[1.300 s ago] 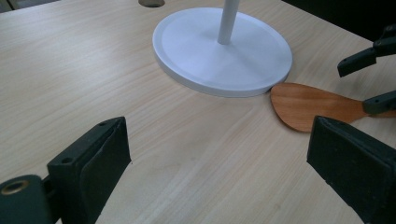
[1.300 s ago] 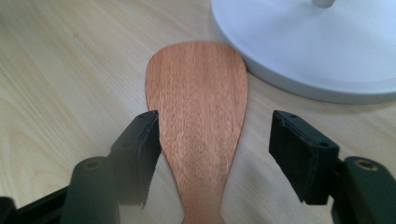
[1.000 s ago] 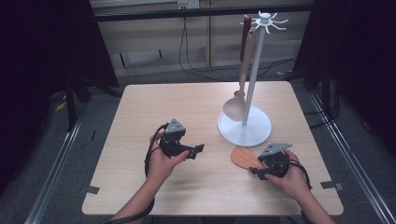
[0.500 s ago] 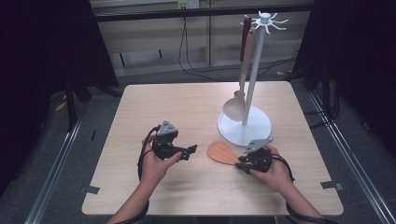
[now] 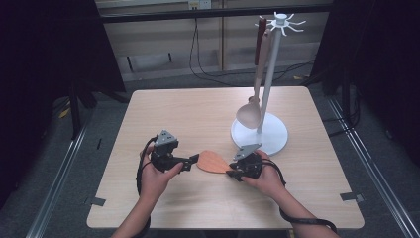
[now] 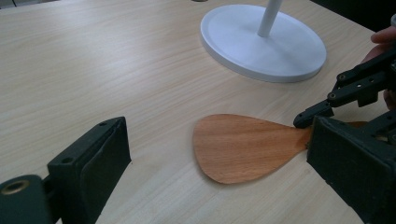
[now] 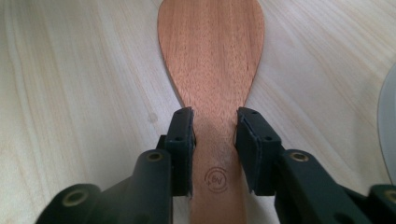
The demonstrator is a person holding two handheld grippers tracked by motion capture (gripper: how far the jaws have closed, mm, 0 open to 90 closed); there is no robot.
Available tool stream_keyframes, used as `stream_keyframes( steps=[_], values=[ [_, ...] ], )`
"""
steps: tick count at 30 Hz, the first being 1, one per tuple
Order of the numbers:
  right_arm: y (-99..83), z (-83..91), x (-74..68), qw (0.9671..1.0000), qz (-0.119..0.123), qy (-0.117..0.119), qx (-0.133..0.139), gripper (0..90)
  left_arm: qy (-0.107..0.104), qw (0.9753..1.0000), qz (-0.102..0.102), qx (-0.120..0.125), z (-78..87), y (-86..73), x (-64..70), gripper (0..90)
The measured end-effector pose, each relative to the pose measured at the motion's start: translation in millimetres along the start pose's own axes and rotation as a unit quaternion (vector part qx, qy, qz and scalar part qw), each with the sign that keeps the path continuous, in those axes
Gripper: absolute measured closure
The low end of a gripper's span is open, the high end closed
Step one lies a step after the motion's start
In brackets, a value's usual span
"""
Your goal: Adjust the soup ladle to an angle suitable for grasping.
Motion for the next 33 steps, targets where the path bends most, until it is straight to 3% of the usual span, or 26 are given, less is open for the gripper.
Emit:
stream_keyframes(
  steps=[5, 8, 13, 17, 21, 33],
  values=[
    [-7.6, 8.4, -1.0, 0.9998, -0.005, -0.015, -0.012, 46.4, -0.007, 1.0, -0.002, 0.0, -4.2, 0.9, 3.0, 6.0],
    [-16.2, 18.5, -0.7, 0.9996, 0.001, -0.024, -0.016, 45.2, -0.011, 0.9999, -0.007, -0.003, -8.2, 2.5, 6.7, 6.1],
    [-30.7, 31.8, 2.6, 0.9987, -0.014, -0.044, -0.021, 42.9, -0.023, 0.9997, -0.011, -0.003, -17.1, 5.6, 15.3, 6.1],
    [-36.4, 36.3, 4.0, 0.9988, -0.025, -0.039, -0.014, 47.4, -0.023, 0.9995, -0.019, -0.01, -21.0, 7.1, 19.0, 6.1],
    [-35.4, 35.4, 1.5, 0.9994, -0.023, -0.025, -0.005, 64.9, -0.027, 0.9994, -0.019, -0.01, -22.3, 7.0, 20.5, 6.1],
    [-18.2, 18.7, -6.3, 0.9999, 0.007, 0.008, -0.01, 66.4, -0.013, 0.9999, -0.004, -0.007, -9.5, -2.2, 7.1, 6.1]
  ],
)
Point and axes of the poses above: each handheld gripper's, and its own axes: z roughly backward along the jaws, y roughly out of its top, x roughly to its right, the point moved 8 cm from there along -z, roughly forward along the jaws, and after that the axes turned 4 degrees about y, right-handed, at the moved point
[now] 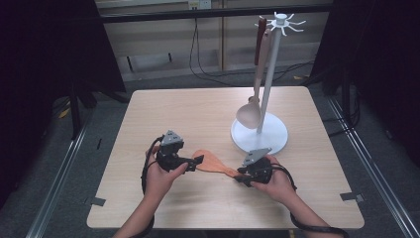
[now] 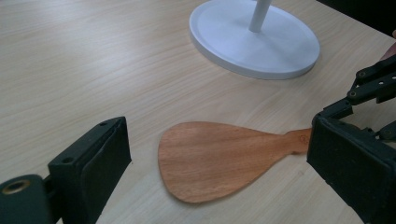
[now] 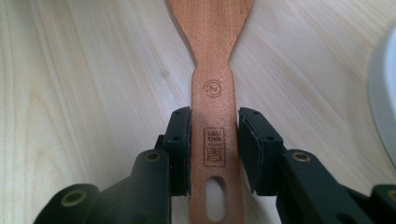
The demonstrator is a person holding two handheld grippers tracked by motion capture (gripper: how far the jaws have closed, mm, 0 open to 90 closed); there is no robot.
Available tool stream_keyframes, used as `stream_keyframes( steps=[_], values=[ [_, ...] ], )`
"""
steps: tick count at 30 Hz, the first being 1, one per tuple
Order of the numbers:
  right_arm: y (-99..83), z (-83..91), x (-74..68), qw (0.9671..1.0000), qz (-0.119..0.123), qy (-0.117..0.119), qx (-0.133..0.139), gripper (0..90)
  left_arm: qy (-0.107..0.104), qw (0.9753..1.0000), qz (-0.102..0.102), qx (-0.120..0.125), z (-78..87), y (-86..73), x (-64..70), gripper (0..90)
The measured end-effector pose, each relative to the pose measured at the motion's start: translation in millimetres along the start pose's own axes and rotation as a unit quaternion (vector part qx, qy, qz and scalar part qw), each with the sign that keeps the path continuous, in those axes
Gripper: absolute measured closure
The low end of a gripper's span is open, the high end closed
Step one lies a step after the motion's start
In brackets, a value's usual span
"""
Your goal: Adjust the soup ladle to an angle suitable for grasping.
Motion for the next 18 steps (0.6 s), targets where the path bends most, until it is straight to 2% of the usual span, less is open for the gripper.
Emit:
stream_keyframes(
  steps=[4, 5, 6, 7, 10, 14, 16, 17, 18],
  values=[
    [8.7, -8.9, -6.6, 0.9998, 0.017, 0.013, -0.001, 66.5, 0.009, 0.9999, 0.01, 0.006, 5.5, -1.9, -5.2, 6.1],
    [10.9, -11.4, -8.6, 0.9995, 0.022, 0.02, 0.003, 66.5, 0.008, 0.9999, 0.006, 0.002, 6.8, -3.0, -6.8, 6.1],
    [12.6, -12.9, -9.9, 0.9993, 0.028, 0.025, 0.003, 66.4, 0.012, 0.9998, 0.012, 0.005, 7.1, -3.3, -6.9, 6.1],
    [14.0, -14.4, -10.4, 0.9991, 0.035, 0.024, 0.003, 66.5, 0.011, 0.9999, 0.008, 0.002, 8.0, -4.3, -8.3, 6.1],
    [15.7, -16.6, -12.0, 0.9985, 0.042, 0.033, 0.006, 66.5, 0.014, 0.9998, 0.01, 0.003, 8.6, -4.7, -9.5, 6.1],
    [12.5, -13.6, -9.2, 0.9994, 0.02, 0.026, 0.006, 64.4, 0.011, 0.9999, 0.007, 0.002, 7.0, -3.8, -8.7, 6.2],
    [9.0, -10.6, -4.8, 0.9998, 0.012, 0.014, 0.006, 54.3, 0.009, 0.9999, 0.005, 0.001, 4.7, -2.9, -6.4, 6.2],
    [6.8, -8.1, -1.8, 1.0, 0.004, 0.003, 0.003, 54.6, 0.008, 1.0, 0.0, -0.001, 3.5, -2.5, -5.8, 6.2],
    [4.7, -5.9, 1.0, 1.0, 0.008, 0.003, 0.004, 55.1, 0.005, 1.0, 0.002, -0.002, 2.0, -2.2, -4.0, 6.2]
  ],
)
Point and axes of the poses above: each handheld gripper's, and its own axes: z roughly backward along the jaws, y roughly out of its top, x roughly to its right, the point moved 8 cm from there along -z, roughly forward along the jaws, and after that the axes turned 4 degrees about y, right-handed, at the moved point
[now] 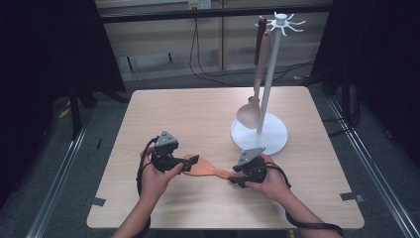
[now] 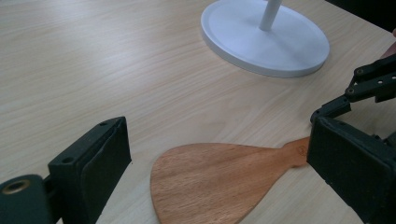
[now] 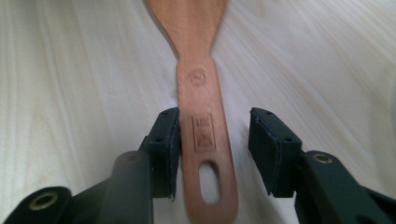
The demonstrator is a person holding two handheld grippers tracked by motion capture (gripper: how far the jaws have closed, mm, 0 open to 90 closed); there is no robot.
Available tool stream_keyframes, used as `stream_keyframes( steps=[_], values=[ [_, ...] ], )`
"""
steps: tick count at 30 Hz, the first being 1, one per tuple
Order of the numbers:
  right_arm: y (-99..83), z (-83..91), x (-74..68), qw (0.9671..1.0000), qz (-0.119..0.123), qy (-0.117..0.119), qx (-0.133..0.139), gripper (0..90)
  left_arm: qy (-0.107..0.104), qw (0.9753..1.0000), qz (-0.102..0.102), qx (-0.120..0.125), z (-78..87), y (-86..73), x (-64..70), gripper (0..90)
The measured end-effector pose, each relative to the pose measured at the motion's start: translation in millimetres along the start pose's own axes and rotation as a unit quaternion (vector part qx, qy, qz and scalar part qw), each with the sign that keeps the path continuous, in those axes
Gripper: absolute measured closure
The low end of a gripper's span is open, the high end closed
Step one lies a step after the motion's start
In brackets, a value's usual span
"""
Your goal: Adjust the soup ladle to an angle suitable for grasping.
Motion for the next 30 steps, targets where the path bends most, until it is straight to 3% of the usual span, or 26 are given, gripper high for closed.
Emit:
stream_keyframes(
  steps=[5, 7, 12, 17, 22, 27, 30],
  values=[
    [-9.6, 12.0, 14.1, 0.9987, -0.025, -0.043, 0.004, 52.5, -0.01, 0.9999, -0.01, -0.003, -8.5, 2.8, 7.2, 6.3],
    [-10.7, 15.5, 20.0, 0.9975, -0.031, -0.06, 0.02, 52.9, -0.013, 0.9998, -0.013, -0.006, -11.9, 3.6, 10.1, 6.2],
    [-12.9, 20.8, 32.0, 0.9917, -0.064, -0.103, 0.042, 55.0, -0.023, 0.9994, -0.024, -0.013, -20.0, 6.7, 17.4, 6.1],
    [-10.8, 25.5, 36.5, 0.9871, -0.061, -0.133, 0.064, 57.6, -0.027, 0.9991, -0.027, -0.016, -26.8, 8.6, 22.1, 6.2],
    [-11.5, 29.3, 35.9, 0.9862, -0.071, -0.127, 0.078, 60.7, -0.034, 0.9986, -0.034, -0.023, -31.8, 8.5, 26.5, 6.1],
    [-11.0, 41.8, 29.9, 0.9855, -0.088, -0.105, 0.1, 77.5, -0.043, 0.9975, -0.044, -0.034, -37.7, 5.9, 28.9, 6.4],
    [-10.2, 54.4, 26.6, 0.9842, -0.09, -0.103, 0.113, 81.4, -0.051, 0.9962, -0.053, -0.048, -44.6, 1.6, 30.2, 6.8]
  ],
)
Point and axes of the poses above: each handheld gripper's, and its own axes: z roughly backward along the jaws, y roughly out of its top, x roughly to its right, the point moved 8 cm from there along -z, roughly forward along the jaws, and after that the axes turned 4 degrees about y, right-handed, at the moved point
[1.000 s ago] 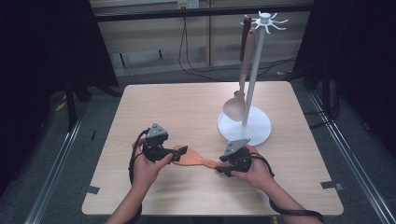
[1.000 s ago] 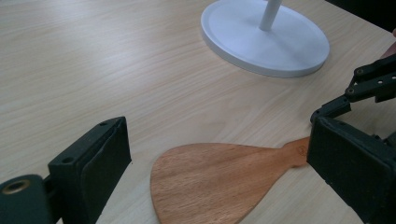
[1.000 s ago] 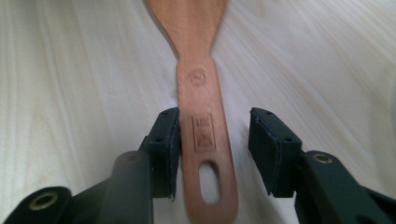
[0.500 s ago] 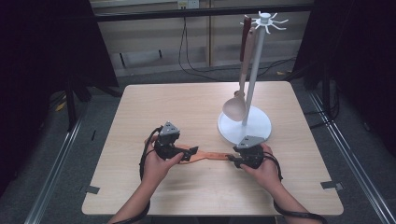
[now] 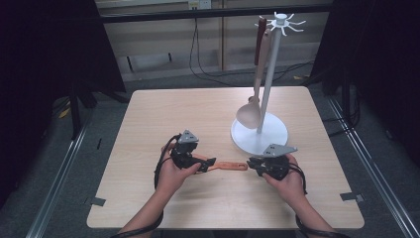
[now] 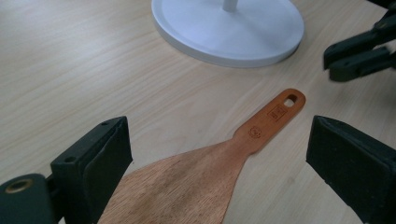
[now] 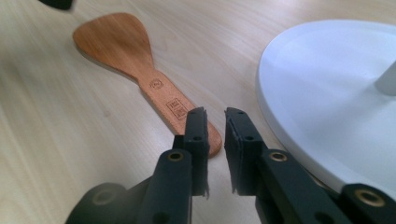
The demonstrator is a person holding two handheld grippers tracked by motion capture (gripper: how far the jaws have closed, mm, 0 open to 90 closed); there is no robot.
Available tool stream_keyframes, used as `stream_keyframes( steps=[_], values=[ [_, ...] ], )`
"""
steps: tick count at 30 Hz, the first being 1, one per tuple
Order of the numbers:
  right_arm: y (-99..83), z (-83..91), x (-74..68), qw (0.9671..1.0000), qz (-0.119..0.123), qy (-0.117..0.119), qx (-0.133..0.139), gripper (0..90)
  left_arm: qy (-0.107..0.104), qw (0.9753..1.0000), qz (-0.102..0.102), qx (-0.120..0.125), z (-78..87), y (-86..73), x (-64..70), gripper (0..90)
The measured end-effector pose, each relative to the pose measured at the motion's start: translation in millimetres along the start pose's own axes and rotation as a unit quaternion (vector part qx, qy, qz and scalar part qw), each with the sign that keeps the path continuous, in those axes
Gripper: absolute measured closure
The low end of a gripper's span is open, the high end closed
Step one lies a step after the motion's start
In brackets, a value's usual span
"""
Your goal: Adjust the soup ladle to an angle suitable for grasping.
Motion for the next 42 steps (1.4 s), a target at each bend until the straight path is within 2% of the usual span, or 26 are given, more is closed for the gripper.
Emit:
stream_keyframes(
  steps=[3, 6, 8, 11, 12, 16, 17, 18, 19, 20, 21, 22, 23, 26, 27, 29, 30, 31, 33, 34, 35, 36, 37, 38, 41, 42],
  values=[
    [2.7, 12.4, 1.5, 0.9998, -0.011, 0.0, 0.014, 80.3, -0.013, 0.9994, -0.025, -0.021, -8.8, -4.4, 2.4, 7.0],
    [4.1, 22.5, 4.1, 0.9989, -0.037, 0.003, 0.028, 62.6, -0.025, 0.9977, -0.046, -0.042, -17.3, -9.1, 5.8, 7.0],
    [4.5, 27.3, 6.1, 0.9984, -0.043, 0.003, 0.037, 56.9, -0.016, 0.9972, -0.062, -0.039, -21.8, -9.6, 5.6, 9.6],
    [3.9, 30.8, 8.1, 0.9976, -0.054, 0.001, 0.044, 44.4, -0.02, 0.997, -0.059, -0.045, -27.7, -10.6, 4.9, 10.3],
    [3.2, 31.2, 8.7, 0.9977, -0.052, 0.002, 0.043, 41.5, -0.022, 0.9962, -0.064, -0.055, -28.8, -11.6, 4.5, 10.3],
    [3.4, 31.9, 8.5, 0.9975, -0.054, 0.0, 0.045, 31.6, -0.023, 0.9948, -0.073, -0.067, -33.8, -12.6, 3.2, 10.4],
    [4.1, 32.2, 9.0, 0.9976, -0.051, -0.003, 0.047, 29.6, -0.024, 0.9964, -0.057, -0.058, -36.8, -11.5, 5.7, 11.0],
    [5.1, 32.5, 8.9, 0.9976, -0.048, -0.001, 0.05, 27.8, -0.031, 0.9912, -0.097, -0.084, -34.8, -13.8, 1.3, 11.7],
    [5.9, 33.2, 8.7, 0.9974, -0.049, -0.001, 0.052, 26.6, -0.037, 0.9891, -0.105, -0.096, -34.8, -14.4, 0.8, 11.9],
    [6.8, 34.0, 9.1, 0.9974, -0.046, -0.002, 0.055, 25.0, -0.038, 0.9885, -0.106, -0.1, -35.8, -14.8, 1.1, 11.9],
    [7.5, 34.9, 9.3, 0.9973, -0.047, -0.003, 0.056, 23.2, -0.039, 0.9908, -0.092, -0.091, -38.6, -14.0, 3.8, 11.9],
    [8.4, 35.3, 9.6, 0.9972, -0.046, -0.003, 0.059, 22.0, -0.042, 0.991, -0.09, -0.09, -40.0, -14.0, 4.7, 12.3],
    [8.8, 36.3, 10.3, 0.9971, -0.045, -0.005, 0.06, 21.0, -0.046, 0.9877, -0.107, -0.104, -39.7, -15.7, 2.5, 12.9],
    [8.7, 36.9, 11.8, 0.9972, -0.047, -0.003, 0.058, 18.6, -0.05, 0.987, -0.106, -0.109, -43.7, -18.4, 3.6, 15.6],
    [8.5, 37.1, 12.4, 0.9971, -0.049, -0.003, 0.059, 18.4, -0.05, 0.988, -0.099, -0.108, -45.2, -18.9, 4.9, 15.9],
    [8.2, 37.2, 12.7, 0.9971, -0.05, -0.002, 0.058, 17.8, -0.053, 0.9857, -0.109, -0.117, -45.3, -20.6, 4.9, 18.1],
    [8.2, 37.3, 12.8, 0.9971, -0.05, -0.002, 0.058, 17.6, -0.052, 0.9893, -0.087, -0.105, -47.5, -20.2, 8.7, 18.7],
    [8.2, 37.2, 12.8, 0.9971, -0.05, -0.001, 0.057, 17.6, -0.053, 0.9847, -0.115, -0.12, -46.2, -21.4, 5.3, 18.9],
    [8.2, 37.0, 13.0, 0.9971, -0.051, 0.0, 0.057, 17.8, -0.058, 0.9839, -0.115, -0.124, -47.3, -22.4, 6.2, 21.7],
    [8.1, 36.6, 13.0, 0.9973, -0.048, 0.002, 0.055, 18.1, -0.06, 0.9837, -0.115, -0.124, -47.8, -22.6, 6.4, 22.5],
    [8.1, 36.3, 12.9, 0.9974, -0.047, 0.001, 0.054, 18.1, -0.057, 0.9865, -0.102, -0.115, -49.3, -21.9, 8.7, 23.0],
    [8.1, 36.0, 12.8, 0.9975, -0.046, 0.001, 0.053, 18.1, -0.057, 0.9842, -0.116, -0.121, -49.0, -22.1, 7.1, 23.5],
    [8.0, 35.9, 12.6, 0.9976, -0.047, 0.002, 0.052, 18.3, -0.057, 0.9842, -0.117, -0.121, -49.5, -21.8, 7.5, 23.6],
    [8.0, 35.7, 12.6, 0.9976, -0.047, 0.002, 0.052, 18.3, -0.055, 0.9859, -0.109, -0.114, -51.0, -20.9, 9.2, 23.9],
    [7.2, 34.6, 12.8, 0.9978, -0.046, 0.002, 0.047, 18.3, -0.052, 0.9838, -0.123, -0.119, -51.1, -20.4, 9.9, 26.2],
    [7.0, 34.4, 12.7, 0.9979, -0.045, 0.002, 0.047, 18.4, -0.053, 0.9841, -0.121, -0.119, -50.9, -20.3, 11.1, 28.0]
  ],
)
Point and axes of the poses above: each handheld gripper's, and its own axes: z roughly backward along the jaws, y roughly out of its top, x roughly to its right, the point moved 8 cm from there along -z, roughly forward along the jaws, and after that the axes turned 4 degrees about y, right-handed, at the moved point
